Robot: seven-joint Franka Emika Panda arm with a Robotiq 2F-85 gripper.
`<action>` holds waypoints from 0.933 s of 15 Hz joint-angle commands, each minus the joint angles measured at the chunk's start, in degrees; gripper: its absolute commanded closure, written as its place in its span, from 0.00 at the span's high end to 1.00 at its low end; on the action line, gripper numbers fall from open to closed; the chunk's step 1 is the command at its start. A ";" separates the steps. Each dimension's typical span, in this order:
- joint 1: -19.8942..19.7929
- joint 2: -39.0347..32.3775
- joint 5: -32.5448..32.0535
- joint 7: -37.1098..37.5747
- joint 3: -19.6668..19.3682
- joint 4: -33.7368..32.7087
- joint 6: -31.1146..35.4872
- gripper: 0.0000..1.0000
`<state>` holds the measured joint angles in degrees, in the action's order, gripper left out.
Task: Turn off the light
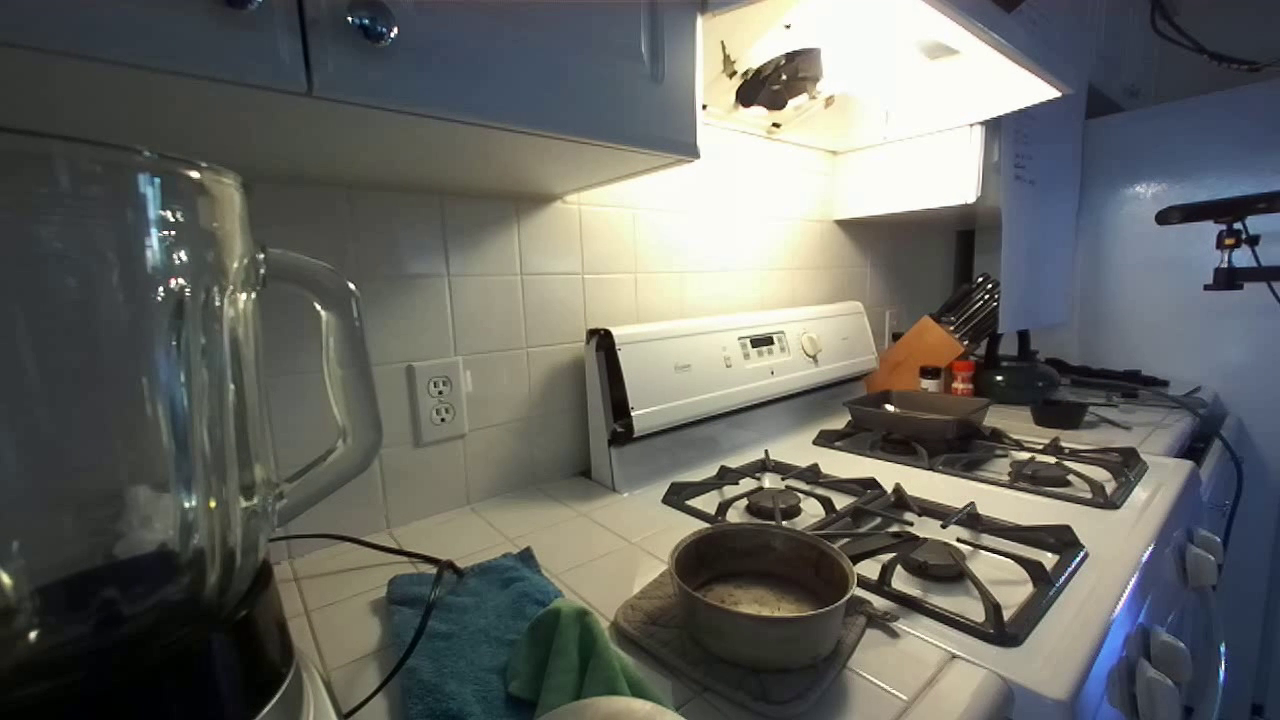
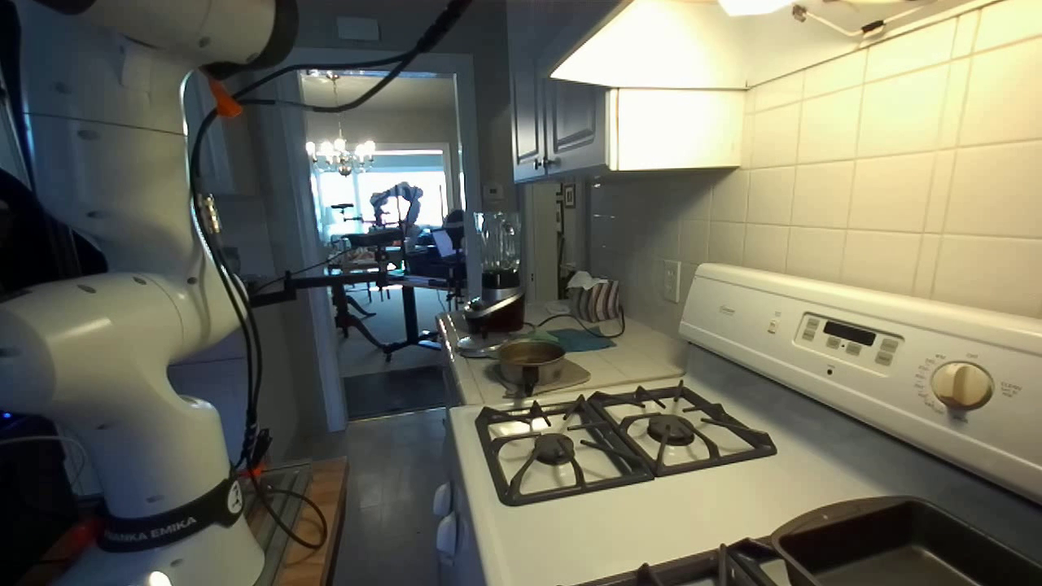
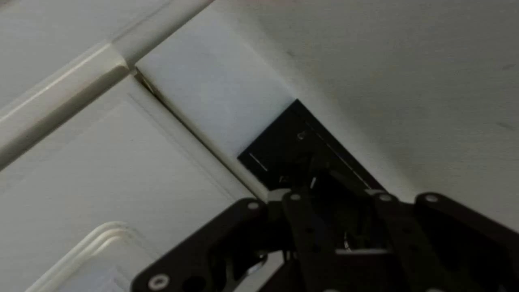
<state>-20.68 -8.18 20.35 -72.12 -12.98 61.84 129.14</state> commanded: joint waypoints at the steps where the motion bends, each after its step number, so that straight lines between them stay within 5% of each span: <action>1: 0.16 2.37 2.79 -6.33 1.09 6.85 8.19 0.05; 14: 0.37 7.64 10.01 -22.00 2.76 17.76 18.65 0.05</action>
<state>-20.59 -2.03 27.16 -88.09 -10.83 75.97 144.27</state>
